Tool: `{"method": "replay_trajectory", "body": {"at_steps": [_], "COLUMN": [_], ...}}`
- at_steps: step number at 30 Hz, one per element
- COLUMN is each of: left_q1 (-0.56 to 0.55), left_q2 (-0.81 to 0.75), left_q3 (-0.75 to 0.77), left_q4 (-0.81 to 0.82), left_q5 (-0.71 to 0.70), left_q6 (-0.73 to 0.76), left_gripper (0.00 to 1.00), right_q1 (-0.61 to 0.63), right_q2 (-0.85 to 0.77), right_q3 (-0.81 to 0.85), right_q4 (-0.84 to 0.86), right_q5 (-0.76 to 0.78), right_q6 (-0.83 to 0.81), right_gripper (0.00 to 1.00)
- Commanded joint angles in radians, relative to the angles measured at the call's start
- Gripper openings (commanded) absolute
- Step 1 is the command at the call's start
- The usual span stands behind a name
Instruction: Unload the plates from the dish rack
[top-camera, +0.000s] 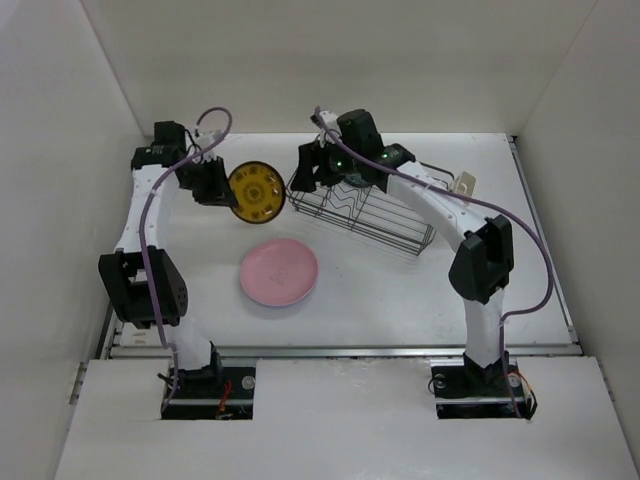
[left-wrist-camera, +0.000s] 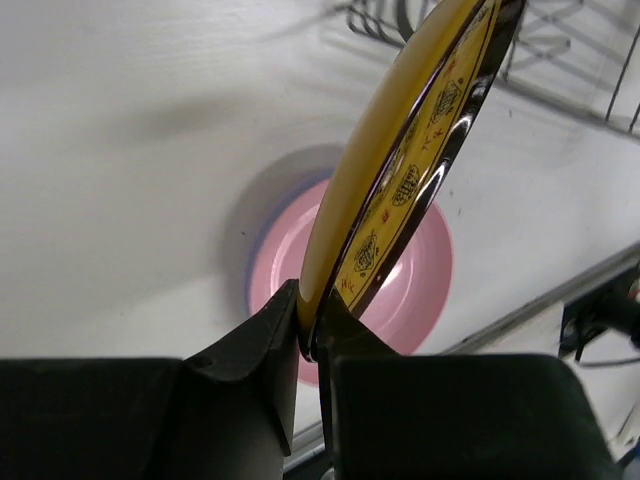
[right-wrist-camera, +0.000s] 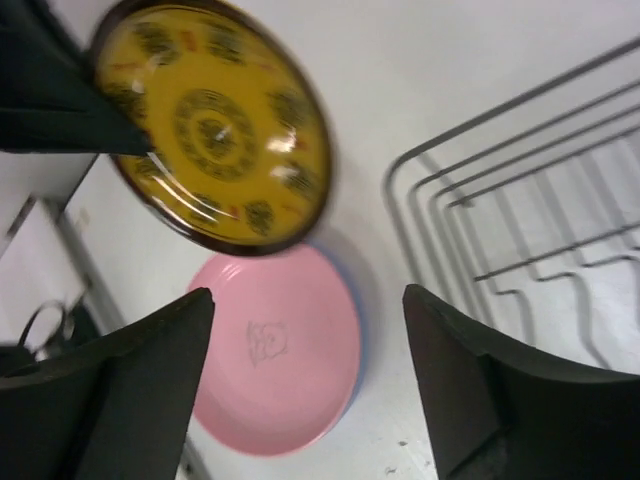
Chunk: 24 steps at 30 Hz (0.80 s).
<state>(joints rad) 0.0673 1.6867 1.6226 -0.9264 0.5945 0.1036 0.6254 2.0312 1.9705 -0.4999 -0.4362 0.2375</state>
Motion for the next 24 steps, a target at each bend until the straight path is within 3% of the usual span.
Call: {"method": "replay_trajectory", "body": {"at_steps": [1, 5, 8, 15, 19, 21, 24], "left_q1": [0.095, 0.155, 0.155, 0.206, 0.216, 0.216, 0.226], "left_q2": [0.013, 0.121, 0.23, 0.387, 0.444, 0.456, 0.456], "left_q3": [0.045, 0.039, 0.049, 0.078, 0.089, 0.089, 0.08], "left_q4": [0.087, 0.101, 0.069, 0.095, 0.072, 0.048, 0.035], "left_q5": [0.048, -0.005, -0.005, -0.028, -0.038, -0.038, -0.038], "left_q6": [-0.102, -0.133, -0.113, -0.122, -0.111, -0.111, -0.101], "left_gripper": [0.0, 0.0, 0.0, 0.0, 0.01, 0.09, 0.37], "right_q1": [-0.085, -0.15, -0.202, -0.253, -0.253, -0.253, -0.253], "right_q2": [-0.062, -0.011, 0.075, 0.192, 0.224, 0.224, 0.224], "right_q3": [0.056, 0.123, 0.221, 0.228, 0.228, 0.228, 0.205], "right_q4": [0.043, -0.041, -0.129, -0.048, -0.009, 0.0, 0.023], "right_q5": [0.231, 0.577, 0.695, 0.683, 0.649, 0.639, 0.617], "right_q6": [0.037, 0.028, 0.008, -0.098, -0.135, -0.144, -0.156], "right_gripper": [0.84, 0.86, 0.86, 0.86, 0.75, 0.69, 0.56]}}
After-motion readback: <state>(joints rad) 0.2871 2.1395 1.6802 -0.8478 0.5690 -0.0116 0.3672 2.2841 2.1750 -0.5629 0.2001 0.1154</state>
